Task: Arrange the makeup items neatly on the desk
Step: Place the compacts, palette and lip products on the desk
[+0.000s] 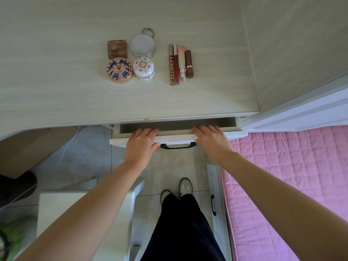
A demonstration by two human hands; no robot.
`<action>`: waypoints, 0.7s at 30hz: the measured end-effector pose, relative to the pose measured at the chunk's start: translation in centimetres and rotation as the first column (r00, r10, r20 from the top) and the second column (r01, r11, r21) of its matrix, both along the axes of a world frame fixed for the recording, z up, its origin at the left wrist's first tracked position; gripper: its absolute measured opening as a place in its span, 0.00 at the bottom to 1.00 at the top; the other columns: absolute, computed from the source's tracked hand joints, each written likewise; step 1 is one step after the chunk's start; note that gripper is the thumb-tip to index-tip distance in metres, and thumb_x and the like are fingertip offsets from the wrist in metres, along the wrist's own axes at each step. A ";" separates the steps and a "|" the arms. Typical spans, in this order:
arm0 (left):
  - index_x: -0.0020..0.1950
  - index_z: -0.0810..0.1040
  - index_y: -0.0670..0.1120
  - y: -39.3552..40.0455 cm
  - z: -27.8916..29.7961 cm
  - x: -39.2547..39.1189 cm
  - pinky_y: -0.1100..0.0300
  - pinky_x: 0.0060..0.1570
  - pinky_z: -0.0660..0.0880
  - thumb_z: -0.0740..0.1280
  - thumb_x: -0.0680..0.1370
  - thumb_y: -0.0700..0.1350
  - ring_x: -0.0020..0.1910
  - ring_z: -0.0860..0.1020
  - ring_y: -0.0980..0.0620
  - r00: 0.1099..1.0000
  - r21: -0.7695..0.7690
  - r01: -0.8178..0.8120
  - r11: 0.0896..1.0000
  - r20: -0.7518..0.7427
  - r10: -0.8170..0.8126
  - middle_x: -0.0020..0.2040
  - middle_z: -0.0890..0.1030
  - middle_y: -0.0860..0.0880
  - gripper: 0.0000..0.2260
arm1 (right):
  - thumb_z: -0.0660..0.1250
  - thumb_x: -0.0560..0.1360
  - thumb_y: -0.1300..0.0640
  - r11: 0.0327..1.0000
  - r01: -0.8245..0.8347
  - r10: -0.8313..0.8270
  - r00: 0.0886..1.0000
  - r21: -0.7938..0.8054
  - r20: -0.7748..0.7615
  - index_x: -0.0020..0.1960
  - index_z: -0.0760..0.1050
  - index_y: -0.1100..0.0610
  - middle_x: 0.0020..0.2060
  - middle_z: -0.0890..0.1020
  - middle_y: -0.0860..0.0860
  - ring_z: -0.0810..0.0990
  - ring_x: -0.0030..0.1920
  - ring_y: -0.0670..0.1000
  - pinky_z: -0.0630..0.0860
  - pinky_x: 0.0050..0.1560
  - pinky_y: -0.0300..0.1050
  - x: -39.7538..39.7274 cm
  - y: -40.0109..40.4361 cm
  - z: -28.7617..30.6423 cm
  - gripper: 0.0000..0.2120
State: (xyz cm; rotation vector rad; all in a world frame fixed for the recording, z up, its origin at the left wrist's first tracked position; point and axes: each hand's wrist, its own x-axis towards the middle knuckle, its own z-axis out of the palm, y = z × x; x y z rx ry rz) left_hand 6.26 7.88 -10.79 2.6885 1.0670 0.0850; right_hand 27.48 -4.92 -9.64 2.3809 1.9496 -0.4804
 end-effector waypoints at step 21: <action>0.76 0.59 0.43 -1.6 1.1 -0.1 0.41 0.65 0.70 0.61 0.81 0.49 0.69 0.67 0.34 -0.086 -0.876 0.219 -0.429 -0.456 0.886 0.72 0.64 0.35 0.25 | 0.51 0.82 0.47 0.017 0.311 0.036 -0.950 -0.950 -0.310 0.78 0.45 0.52 0.75 0.56 0.63 0.62 0.69 0.73 0.59 0.67 0.72 -1.5 -0.6 0.8 0.28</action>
